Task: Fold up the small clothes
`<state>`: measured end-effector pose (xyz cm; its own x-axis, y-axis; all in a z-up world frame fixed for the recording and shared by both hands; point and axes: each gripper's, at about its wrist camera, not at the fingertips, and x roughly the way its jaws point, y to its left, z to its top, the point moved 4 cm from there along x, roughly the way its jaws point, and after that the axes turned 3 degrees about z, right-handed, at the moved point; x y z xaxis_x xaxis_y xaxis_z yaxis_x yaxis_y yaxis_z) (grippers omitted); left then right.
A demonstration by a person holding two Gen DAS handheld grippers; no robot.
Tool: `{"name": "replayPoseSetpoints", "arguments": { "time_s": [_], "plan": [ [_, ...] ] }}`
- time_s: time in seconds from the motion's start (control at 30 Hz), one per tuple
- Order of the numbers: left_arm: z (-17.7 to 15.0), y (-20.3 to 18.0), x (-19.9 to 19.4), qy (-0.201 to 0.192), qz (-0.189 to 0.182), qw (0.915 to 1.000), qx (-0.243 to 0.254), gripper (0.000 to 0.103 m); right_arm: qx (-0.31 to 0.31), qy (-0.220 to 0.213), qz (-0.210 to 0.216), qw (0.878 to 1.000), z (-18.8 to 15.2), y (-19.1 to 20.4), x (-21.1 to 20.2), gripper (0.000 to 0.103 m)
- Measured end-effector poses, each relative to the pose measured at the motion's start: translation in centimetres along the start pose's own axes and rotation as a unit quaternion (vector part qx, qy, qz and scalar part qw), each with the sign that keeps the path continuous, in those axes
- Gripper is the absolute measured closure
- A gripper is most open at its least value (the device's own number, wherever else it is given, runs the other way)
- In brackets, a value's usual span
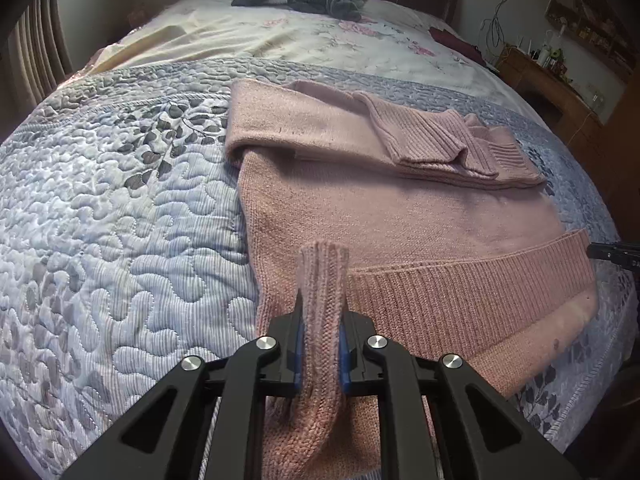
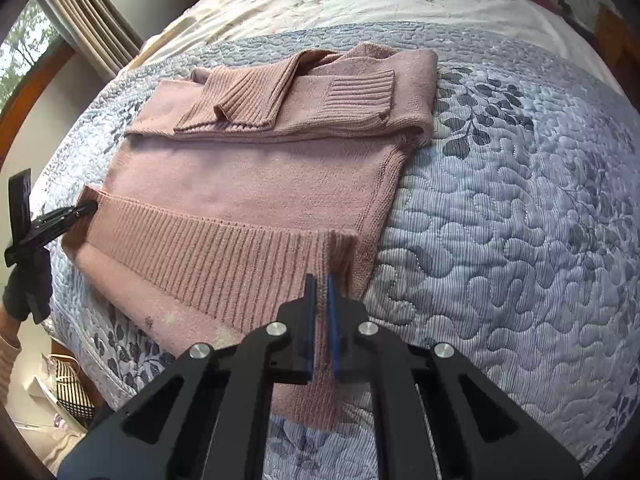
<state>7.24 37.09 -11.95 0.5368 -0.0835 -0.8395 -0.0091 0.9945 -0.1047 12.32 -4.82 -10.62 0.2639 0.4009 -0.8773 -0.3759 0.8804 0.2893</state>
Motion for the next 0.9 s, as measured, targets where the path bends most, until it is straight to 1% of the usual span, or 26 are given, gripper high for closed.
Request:
{"name": "replayPoseSetpoints", "arguments": {
  "time_s": [0.1,0.2,0.27,0.33,0.43,0.53,0.6,0.67,0.8,0.9],
  "plan": [
    [1.1,-0.1,-2.2,-0.029,-0.016,0.9994,-0.009,0.091,0.03,-0.028,0.044,0.998,1.1,-0.4,-2.4,0.099],
    [3.2,-0.7,-4.1,-0.058,-0.022,0.9981,-0.004,0.091,0.044,-0.055,0.071,0.995,3.0,-0.3,-4.8,0.099],
    [5.1,-1.0,-5.1,-0.079,-0.023,0.9966,-0.004,0.091,0.048,-0.072,0.078,0.993,4.7,-0.3,-6.1,0.099],
    [7.4,-1.1,-5.7,-0.1,-0.025,0.9946,-0.012,0.091,0.047,-0.087,0.073,0.992,6.8,-0.3,-7.0,0.099],
    [11.2,-0.8,-5.8,-0.128,-0.015,0.9915,-0.021,0.091,0.052,-0.103,0.066,0.991,10.4,-1.1,-7.8,0.099],
    [15.0,-0.4,-4.9,-0.145,-0.008,0.9889,-0.032,0.091,0.064,-0.116,0.064,0.989,14.2,-1.9,-7.9,0.099],
    [17.3,-0.3,-3.8,-0.158,0.007,0.987,-0.025,0.091,0.07,-0.123,0.055,0.988,16.6,-2.5,-7.5,0.099],
    [19.3,-0.2,-2.1,-0.162,0.014,0.9865,-0.024,0.091,0.074,-0.122,0.045,0.989,19.0,-2.9,-6.4,0.099],
    [21.8,0.2,2.2,-0.147,0.017,0.9885,-0.032,0.091,0.082,-0.107,0.025,0.991,22.0,-3.8,-3.1,0.099],
    [22.0,0.3,5.9,-0.122,0.03,0.9915,-0.032,0.091,0.081,-0.083,0.001,0.993,23.0,-4.5,0.2,0.099]
  ]
}}
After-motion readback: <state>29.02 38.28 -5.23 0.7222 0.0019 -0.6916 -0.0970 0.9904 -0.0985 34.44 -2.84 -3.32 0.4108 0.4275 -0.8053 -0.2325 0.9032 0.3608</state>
